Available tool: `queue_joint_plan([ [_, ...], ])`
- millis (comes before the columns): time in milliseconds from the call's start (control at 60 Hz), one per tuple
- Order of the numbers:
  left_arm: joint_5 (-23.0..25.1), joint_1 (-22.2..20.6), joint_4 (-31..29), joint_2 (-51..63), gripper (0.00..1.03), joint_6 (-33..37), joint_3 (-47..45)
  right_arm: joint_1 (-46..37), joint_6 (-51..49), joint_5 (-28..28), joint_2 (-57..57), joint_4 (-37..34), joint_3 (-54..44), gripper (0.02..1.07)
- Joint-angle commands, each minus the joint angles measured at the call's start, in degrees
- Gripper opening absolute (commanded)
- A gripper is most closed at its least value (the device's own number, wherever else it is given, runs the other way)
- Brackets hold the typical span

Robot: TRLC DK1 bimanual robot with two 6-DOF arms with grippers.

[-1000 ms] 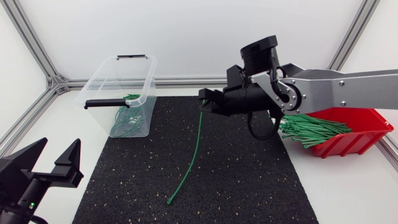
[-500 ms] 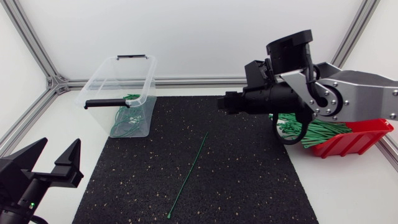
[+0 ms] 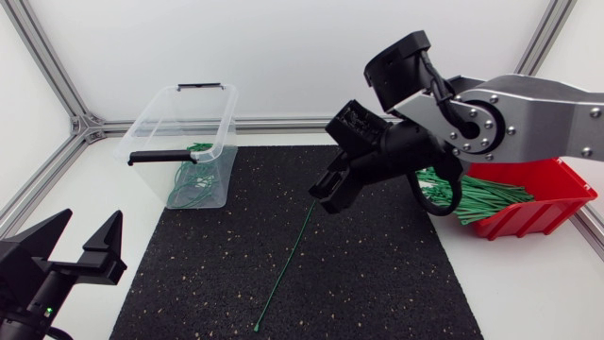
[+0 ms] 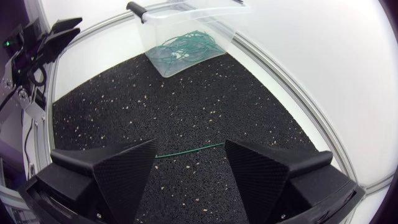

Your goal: Take a green cable tie from the red box, thread the tail through the head to close it, then place it in the transparent bin on the left.

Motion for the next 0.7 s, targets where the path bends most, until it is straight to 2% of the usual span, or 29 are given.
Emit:
queue_joint_plan([
  [0, 0.3, 0.1, -1.6, 0.3, 0.99, -0.3, -2.2, 1.6, -5.1, 0.6, 1.9, -2.5, 1.7, 0.97],
  [150, 0.3, 0.0, -1.6, 0.4, 0.99, -0.3, -2.2, 8.2, -17.3, 2.4, 2.6, -6.3, 0.8, 0.98],
  [417, 0.3, 0.1, -1.6, 0.4, 0.99, -0.3, -2.2, 15.2, -27.0, 2.6, 8.8, -13.1, 2.9, 0.98],
  [550, 0.3, 0.2, -1.6, 0.4, 0.99, -0.3, -2.2, 17.4, -31.1, 5.2, 11.4, -13.4, 3.2, 0.98],
  [683, 0.3, 0.2, -1.6, 0.4, 0.99, -0.3, -2.2, 18.7, -33.7, 5.4, 13.5, -13.5, 3.9, 0.97],
])
